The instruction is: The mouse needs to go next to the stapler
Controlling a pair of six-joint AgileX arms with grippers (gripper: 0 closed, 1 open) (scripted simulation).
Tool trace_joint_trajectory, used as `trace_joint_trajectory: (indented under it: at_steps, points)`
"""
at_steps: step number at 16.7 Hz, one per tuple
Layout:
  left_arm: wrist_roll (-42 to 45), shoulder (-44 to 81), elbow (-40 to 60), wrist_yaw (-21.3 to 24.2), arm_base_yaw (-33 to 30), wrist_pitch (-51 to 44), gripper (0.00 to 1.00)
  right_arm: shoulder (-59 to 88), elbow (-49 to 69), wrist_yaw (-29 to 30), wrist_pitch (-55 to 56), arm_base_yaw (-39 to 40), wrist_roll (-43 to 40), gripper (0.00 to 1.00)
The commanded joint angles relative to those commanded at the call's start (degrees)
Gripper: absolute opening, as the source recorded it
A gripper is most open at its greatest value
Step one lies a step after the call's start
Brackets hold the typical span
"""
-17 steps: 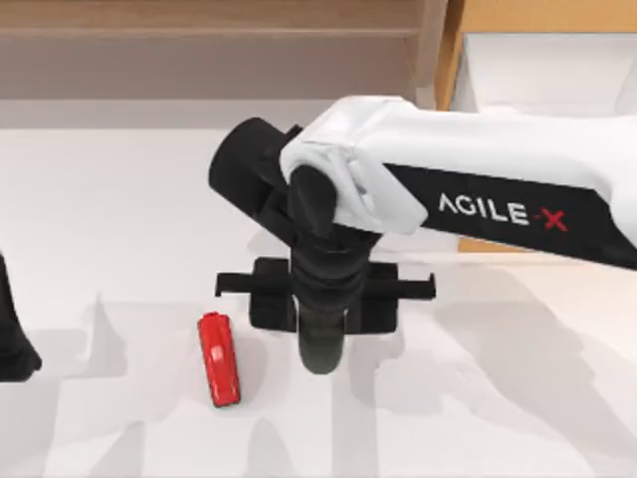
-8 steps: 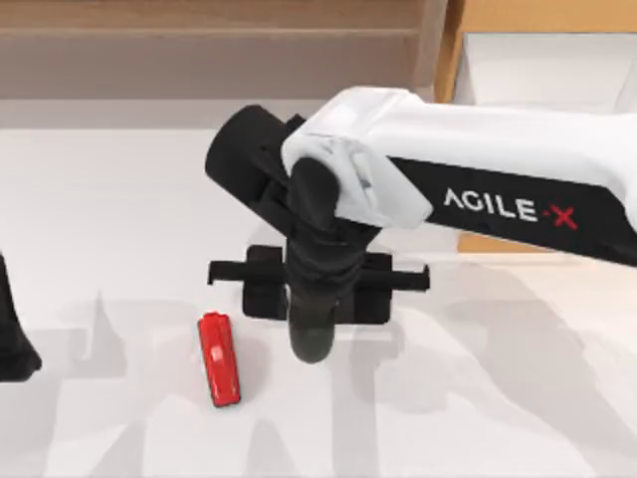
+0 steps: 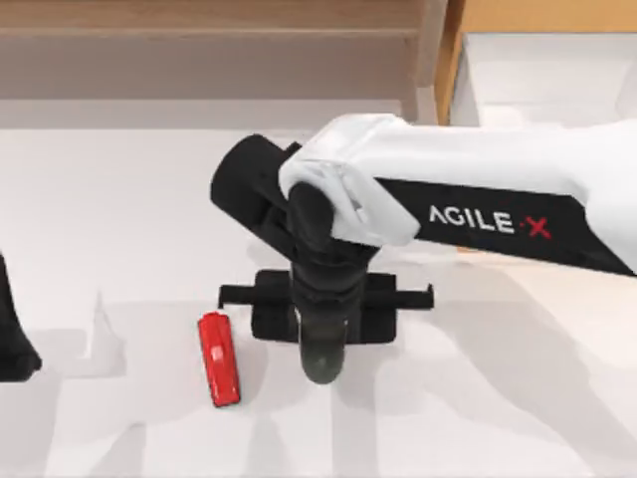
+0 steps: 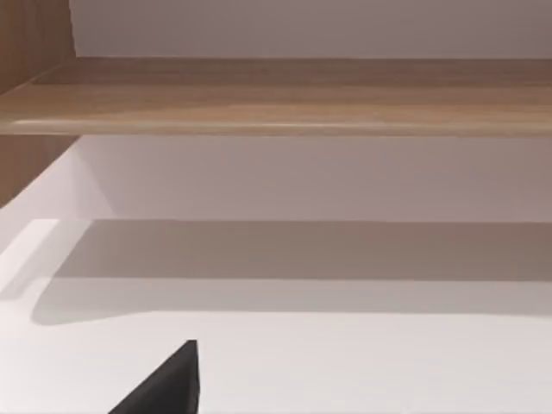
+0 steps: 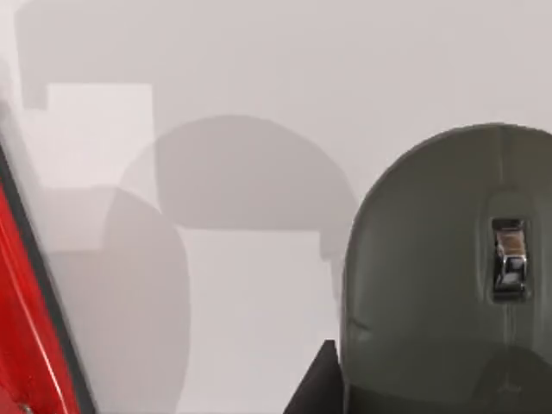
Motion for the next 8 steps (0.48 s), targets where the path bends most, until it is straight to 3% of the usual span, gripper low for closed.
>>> trace_joint_trajectory:
  at_steps: [5, 8]
  points:
    - [0.0, 0.0, 0.0, 0.0, 0.0, 0.0, 1.0, 0.4, -0.39, -0.02, -0.04, 0.0, 0.0, 0.0]
    - [0.0, 0.0, 0.0, 0.0, 0.0, 0.0, 1.0, 0.4, -0.39, -0.02, -0.04, 0.0, 0.0, 0.23]
